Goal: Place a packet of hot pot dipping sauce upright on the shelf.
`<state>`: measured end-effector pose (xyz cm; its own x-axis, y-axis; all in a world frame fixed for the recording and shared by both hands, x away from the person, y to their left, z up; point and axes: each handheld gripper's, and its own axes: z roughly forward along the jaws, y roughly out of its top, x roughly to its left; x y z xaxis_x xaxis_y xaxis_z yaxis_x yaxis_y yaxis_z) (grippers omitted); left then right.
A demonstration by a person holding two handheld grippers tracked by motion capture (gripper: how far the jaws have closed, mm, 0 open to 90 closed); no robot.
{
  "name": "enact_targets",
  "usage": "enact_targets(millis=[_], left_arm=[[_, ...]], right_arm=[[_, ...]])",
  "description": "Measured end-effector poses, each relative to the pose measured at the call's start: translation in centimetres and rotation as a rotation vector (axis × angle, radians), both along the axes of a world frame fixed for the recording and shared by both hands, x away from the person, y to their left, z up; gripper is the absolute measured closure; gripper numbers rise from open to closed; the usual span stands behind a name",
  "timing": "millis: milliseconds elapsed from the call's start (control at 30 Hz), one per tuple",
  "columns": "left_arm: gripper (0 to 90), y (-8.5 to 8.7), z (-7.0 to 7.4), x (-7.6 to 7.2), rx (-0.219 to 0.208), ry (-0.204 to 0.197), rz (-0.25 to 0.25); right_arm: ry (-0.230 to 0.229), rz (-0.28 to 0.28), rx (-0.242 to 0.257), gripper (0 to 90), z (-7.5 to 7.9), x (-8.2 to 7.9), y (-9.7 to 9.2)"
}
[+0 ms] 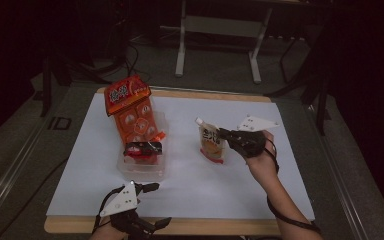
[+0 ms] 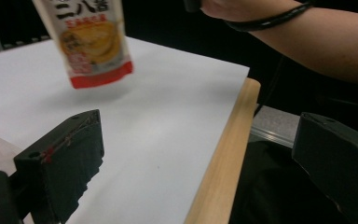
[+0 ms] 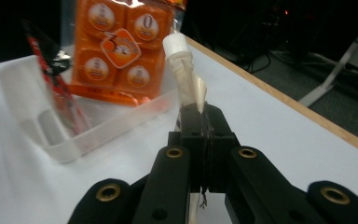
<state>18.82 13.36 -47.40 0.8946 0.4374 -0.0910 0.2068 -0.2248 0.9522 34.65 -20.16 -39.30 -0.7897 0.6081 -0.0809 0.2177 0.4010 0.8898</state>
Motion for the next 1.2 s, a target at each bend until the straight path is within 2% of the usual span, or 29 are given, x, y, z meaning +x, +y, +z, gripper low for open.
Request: enact_targets(millis=[167,300,333,433,667,1000,1200], left_arm=[[2.6,0.0,0.4,0.3,-0.017,0.008,-0.003],[2.6,-0.1,0.6,0.5,-0.018,0.004,0.002],[2.6,-0.1,0.6,0.5,-0.018,0.004,0.002],[2.7,-0.4,0.7,0.8,-0.016,0.002,0.001],[2.7,-0.7,1.0,1.4,-0.029,0.007,-0.004],[3.9,-1.5,2.1,1.9,0.004,-0.038,-0.02],[5.8,-2.0,2.9,2.3,-0.017,-0.057,-0.037]], right_arm=[[-0.023,0.051,0.006,89.2,0.9,-2.1,-0.5],[-0.041,0.085,0.016,89.1,1.5,-3.8,-0.7],[-0.041,0.085,0.016,89.1,1.5,-3.8,-0.7],[-0.059,0.12,0.008,89.1,2.0,-5.3,-0.7],[-0.071,0.177,0.035,89.1,2.8,-7.5,-0.7],[-0.086,0.242,0.041,89.1,3.3,-10.3,-0.5],[-0.082,0.279,0.051,89.0,3.4,-11.5,-0.4]])
